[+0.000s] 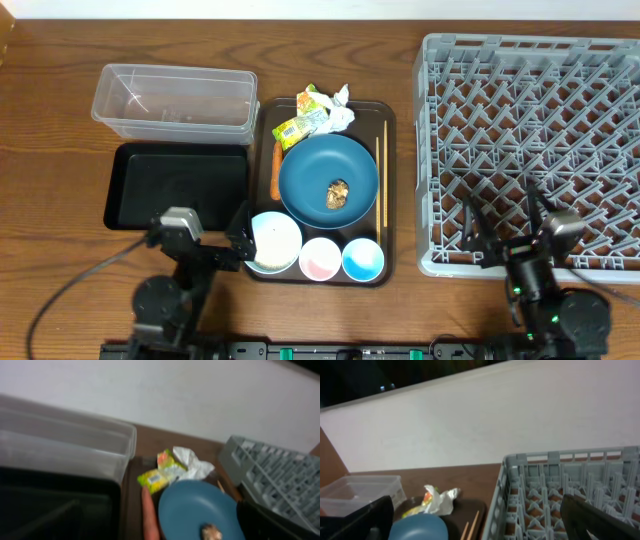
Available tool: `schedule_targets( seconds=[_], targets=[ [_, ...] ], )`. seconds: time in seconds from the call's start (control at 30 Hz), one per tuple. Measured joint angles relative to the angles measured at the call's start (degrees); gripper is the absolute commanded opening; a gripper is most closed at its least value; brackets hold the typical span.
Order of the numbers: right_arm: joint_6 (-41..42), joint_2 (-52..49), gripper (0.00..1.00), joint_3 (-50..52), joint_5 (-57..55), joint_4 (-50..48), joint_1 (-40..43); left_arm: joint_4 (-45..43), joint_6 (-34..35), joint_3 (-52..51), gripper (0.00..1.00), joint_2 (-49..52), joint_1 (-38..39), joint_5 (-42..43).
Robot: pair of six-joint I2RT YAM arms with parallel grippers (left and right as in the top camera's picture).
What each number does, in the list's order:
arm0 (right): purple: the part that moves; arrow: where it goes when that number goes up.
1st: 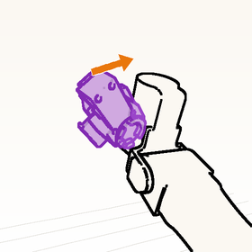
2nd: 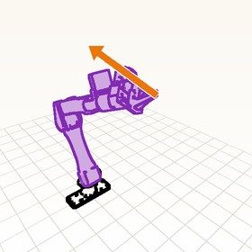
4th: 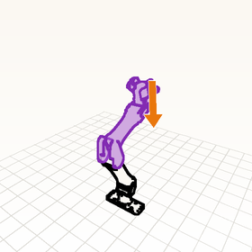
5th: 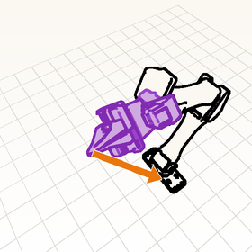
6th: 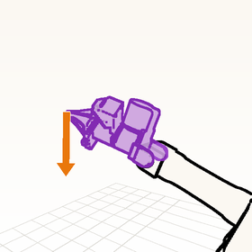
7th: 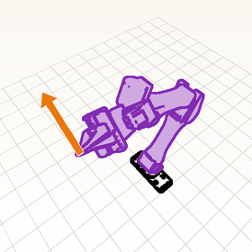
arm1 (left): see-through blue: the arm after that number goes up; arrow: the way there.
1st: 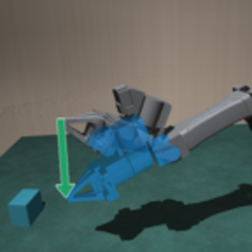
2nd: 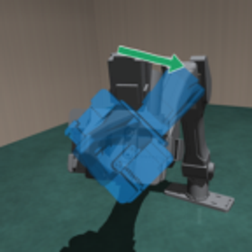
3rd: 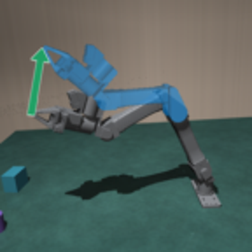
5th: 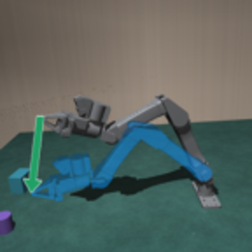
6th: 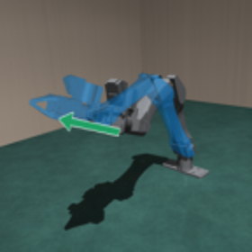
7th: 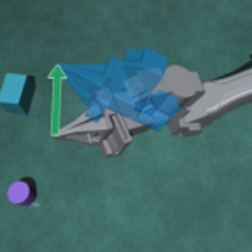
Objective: Sort waste into correct bins and load items into the dishwasher rack
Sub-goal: 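Reach the left gripper to the pink cup and grasp it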
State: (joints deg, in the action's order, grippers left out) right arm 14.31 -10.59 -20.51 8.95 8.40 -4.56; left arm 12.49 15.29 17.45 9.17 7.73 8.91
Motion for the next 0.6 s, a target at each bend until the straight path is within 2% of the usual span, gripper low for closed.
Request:
schedule_targets(
  seconds=[0.17, 0.33, 0.43, 0.6],
  targets=[
    [0.20, -17.18, 0.99, -17.53, 0.70, 17.51, 0.00, 11.52, -0.15, 20.04, 0.98, 16.92, 0.00, 0.85],
    [0.37, -36.74, 0.99, -36.68, 1.11, 31.10, 0.00, 26.82, -1.79, 40.57, 0.98, 36.44, 0.72, 3.10],
    [0.37, -46.71, 0.99, -46.21, 2.69, 35.39, 0.00, 34.47, -2.49, 50.29, 0.98, 46.66, 2.01, 4.00],
    [-0.39, -55.82, 0.99, -51.84, 10.60, 37.13, 0.02, 35.71, -1.40, 55.67, 0.98, 55.84, 2.51, 6.49]
  ],
)
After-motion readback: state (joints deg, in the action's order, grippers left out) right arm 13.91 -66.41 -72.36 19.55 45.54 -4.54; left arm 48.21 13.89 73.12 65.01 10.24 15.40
